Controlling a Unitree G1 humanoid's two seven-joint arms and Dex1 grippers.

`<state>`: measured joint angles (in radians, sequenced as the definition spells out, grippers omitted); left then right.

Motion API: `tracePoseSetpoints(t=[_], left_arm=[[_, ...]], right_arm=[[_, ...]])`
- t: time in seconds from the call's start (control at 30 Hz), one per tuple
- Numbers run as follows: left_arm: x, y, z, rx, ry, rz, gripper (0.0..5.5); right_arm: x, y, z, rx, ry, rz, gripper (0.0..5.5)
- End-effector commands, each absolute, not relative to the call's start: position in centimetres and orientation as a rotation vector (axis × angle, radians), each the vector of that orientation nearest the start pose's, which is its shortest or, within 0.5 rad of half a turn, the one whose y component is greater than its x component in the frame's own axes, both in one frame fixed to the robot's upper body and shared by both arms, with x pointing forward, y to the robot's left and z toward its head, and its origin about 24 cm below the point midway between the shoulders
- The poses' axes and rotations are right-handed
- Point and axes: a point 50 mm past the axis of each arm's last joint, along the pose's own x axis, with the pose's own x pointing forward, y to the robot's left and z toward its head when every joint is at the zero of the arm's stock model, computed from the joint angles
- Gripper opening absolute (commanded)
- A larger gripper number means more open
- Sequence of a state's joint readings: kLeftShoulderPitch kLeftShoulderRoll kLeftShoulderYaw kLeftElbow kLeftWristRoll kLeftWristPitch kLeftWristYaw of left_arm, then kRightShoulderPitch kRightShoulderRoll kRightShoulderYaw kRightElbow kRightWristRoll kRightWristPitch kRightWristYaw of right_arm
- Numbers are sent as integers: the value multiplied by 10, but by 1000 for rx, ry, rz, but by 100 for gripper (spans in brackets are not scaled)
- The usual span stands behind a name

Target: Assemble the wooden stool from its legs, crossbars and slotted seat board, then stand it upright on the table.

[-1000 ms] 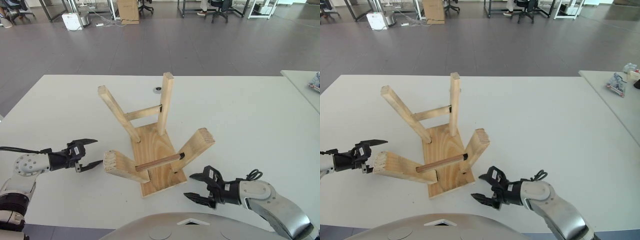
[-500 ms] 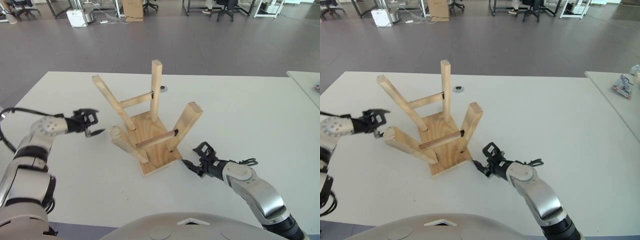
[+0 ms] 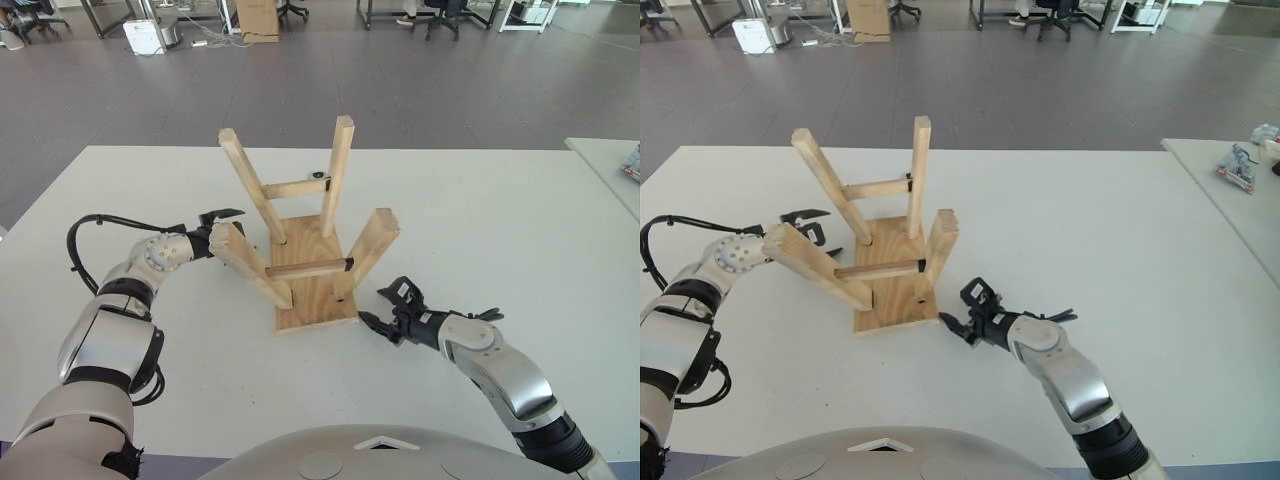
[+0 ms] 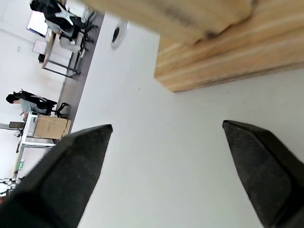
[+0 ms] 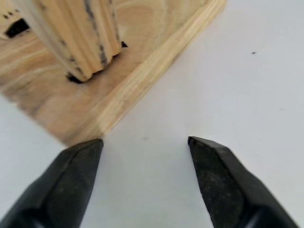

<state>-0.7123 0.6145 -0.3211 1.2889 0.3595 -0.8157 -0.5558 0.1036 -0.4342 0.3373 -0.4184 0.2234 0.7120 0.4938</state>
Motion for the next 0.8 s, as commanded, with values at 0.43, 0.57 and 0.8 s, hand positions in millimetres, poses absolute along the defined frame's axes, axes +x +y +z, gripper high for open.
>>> tracePoseSetpoints(t=[0.43, 0.57, 0.8], left_arm=[[194, 219, -20, 703, 114, -1312, 431], [168, 214, -7, 623, 112, -1324, 431], [158, 183, -2, 556, 123, -1320, 431]], right_arm=[[193, -95, 34, -75, 546, 835, 336], [196, -110, 29, -89, 557, 788, 336], [245, -204, 36, -188, 538, 635, 336]])
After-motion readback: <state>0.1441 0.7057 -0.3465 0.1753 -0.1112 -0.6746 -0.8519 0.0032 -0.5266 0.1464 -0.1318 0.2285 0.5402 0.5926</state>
